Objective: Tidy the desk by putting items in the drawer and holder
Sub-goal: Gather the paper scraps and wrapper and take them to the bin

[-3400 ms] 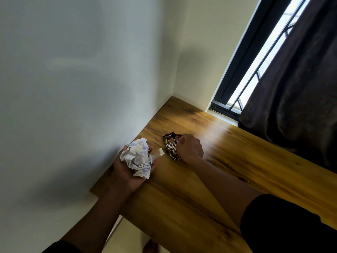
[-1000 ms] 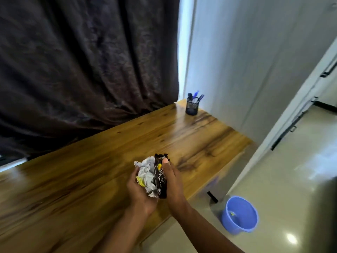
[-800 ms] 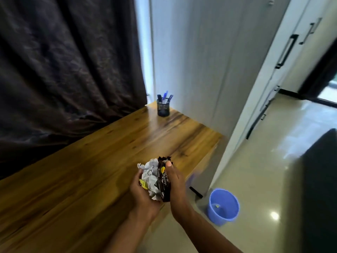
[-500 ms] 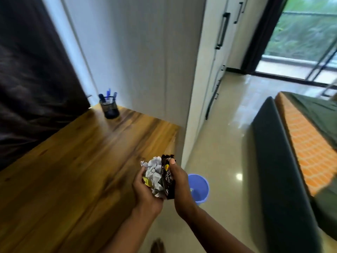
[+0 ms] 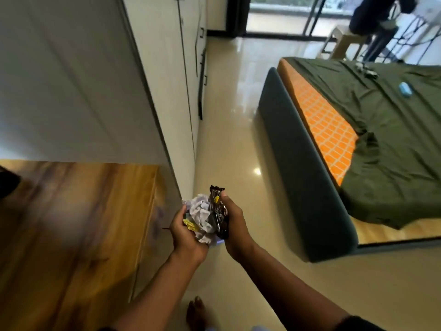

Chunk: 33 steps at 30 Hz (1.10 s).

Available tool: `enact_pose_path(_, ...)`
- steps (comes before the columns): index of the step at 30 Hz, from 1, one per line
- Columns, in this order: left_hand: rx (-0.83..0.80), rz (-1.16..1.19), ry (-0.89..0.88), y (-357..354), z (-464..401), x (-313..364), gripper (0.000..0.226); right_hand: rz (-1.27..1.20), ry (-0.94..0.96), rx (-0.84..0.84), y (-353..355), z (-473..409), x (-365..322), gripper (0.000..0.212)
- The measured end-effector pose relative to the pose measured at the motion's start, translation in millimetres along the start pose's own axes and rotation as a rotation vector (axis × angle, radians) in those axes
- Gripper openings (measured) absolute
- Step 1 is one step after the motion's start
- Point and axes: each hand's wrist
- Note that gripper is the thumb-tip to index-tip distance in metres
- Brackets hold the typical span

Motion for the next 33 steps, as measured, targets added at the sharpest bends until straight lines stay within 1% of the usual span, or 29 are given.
enact_pose_path(3,0.011,-0.011,0.068,5.2,-34.2,-14.5,0.060,-0.025,-0.036,0.048,16.2,-31.6,11.9,0.062)
enact_pose_path(6,0.059,-0.001,0.095,20.2,-80.0,-34.8,0.057,-0.081,-0.120,0.059,40.2,-75.5,43.2,0.056)
enact_pose_path(9,0.100,-0.050,0.087,40.0,-130.9,-57.6,0.055,-0.088,-0.174,0.064,63.1,-123.8,76.0,0.050)
enact_pose_path(13,0.226,-0.063,0.103,75.7,-198.8,-87.1,0.054,-0.077,-0.267,0.112,92.9,-191.7,130.0,0.048)
enact_pose_path(15,0.296,-0.057,0.127,96.2,-230.4,-98.2,0.052,-0.080,-0.325,0.110,106.8,-222.5,157.2,0.048)
enact_pose_path(19,0.357,-0.071,0.148,135.5,-295.9,-122.1,0.052,-0.087,-0.433,0.127,130.8,-284.9,204.1,0.041)
enact_pose_path(23,0.427,-0.158,0.206,163.5,-346.7,-143.3,0.057,-0.076,-0.543,0.161,150.2,-334.6,248.7,0.047)
enact_pose_path(26,0.488,-0.177,0.246,184.1,-382.0,-157.4,0.058,-0.091,-0.652,0.216,164.7,-365.8,278.3,0.049)
enact_pose_path(27,0.493,-0.187,0.263,189.1,-394.3,-159.9,0.059,-0.102,-0.678,0.227,169.3,-375.9,285.8,0.048)
enact_pose_path(29,0.491,-0.204,0.305,199.7,-415.7,-162.9,0.057,-0.094,-0.724,0.250,177.3,-393.2,298.5,0.037)
enact_pose_path(31,0.488,-0.227,0.347,209.0,-429.9,-162.8,0.054,-0.037,-0.770,0.280,180.4,-406.3,305.1,0.029)
enact_pose_path(33,0.497,-0.230,0.383,217.3,-438.2,-161.5,0.055,0.027,-0.807,0.303,181.3,-415.1,309.2,0.024)
Point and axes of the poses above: each hand's wrist, its own z-axis away from the middle knuckle, its own y-axis out of the back of the hand, x = y × z, and after that the axes turned 6 degrees about x, right-handed
